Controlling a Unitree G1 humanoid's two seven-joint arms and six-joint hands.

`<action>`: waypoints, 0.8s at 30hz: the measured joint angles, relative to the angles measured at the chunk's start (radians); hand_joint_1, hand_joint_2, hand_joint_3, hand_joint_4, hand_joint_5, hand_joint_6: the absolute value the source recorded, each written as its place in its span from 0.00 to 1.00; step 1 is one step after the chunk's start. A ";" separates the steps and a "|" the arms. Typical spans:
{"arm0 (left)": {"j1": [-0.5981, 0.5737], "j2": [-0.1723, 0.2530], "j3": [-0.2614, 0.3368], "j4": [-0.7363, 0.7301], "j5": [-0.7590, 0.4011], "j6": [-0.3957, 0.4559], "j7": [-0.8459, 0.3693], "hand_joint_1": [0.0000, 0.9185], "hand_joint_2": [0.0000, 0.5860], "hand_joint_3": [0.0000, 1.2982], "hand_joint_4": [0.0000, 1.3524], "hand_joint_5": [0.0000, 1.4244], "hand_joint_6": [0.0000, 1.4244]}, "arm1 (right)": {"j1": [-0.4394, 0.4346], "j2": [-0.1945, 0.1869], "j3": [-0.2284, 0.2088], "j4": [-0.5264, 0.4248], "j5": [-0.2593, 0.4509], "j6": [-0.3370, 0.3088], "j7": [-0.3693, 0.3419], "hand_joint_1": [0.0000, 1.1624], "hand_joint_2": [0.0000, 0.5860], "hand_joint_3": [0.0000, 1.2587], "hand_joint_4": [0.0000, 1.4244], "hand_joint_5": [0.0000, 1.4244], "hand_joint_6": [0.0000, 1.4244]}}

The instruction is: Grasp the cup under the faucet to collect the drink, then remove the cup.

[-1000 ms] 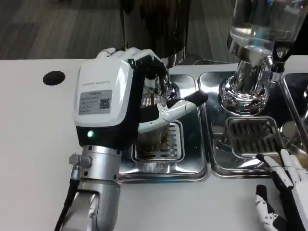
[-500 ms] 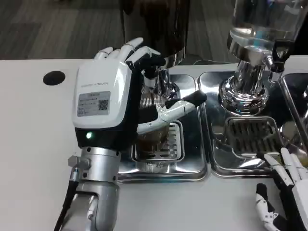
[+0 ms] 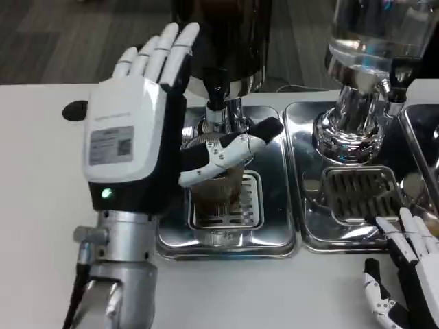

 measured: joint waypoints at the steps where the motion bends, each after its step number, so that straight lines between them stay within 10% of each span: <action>1: 0.015 0.002 0.008 -0.021 -0.002 -0.006 0.003 0.00 0.07 0.15 0.00 0.12 0.12 | -0.001 0.001 0.000 0.000 0.000 -0.002 0.000 0.19 0.89 0.14 0.01 0.03 0.13; 11: 0.331 0.079 0.102 -0.114 -0.040 -0.156 0.088 0.00 0.06 0.18 0.00 0.14 0.12 | 0.010 -0.004 -0.003 -0.046 -0.025 0.002 -0.001 0.20 0.82 0.13 0.01 0.03 0.13; 24: 0.527 0.130 0.143 0.114 -0.025 -0.254 0.251 0.00 0.06 0.16 0.00 0.13 0.11 | 0.011 -0.015 -0.017 -0.155 -0.027 0.010 0.070 0.17 0.62 0.11 0.00 0.01 0.10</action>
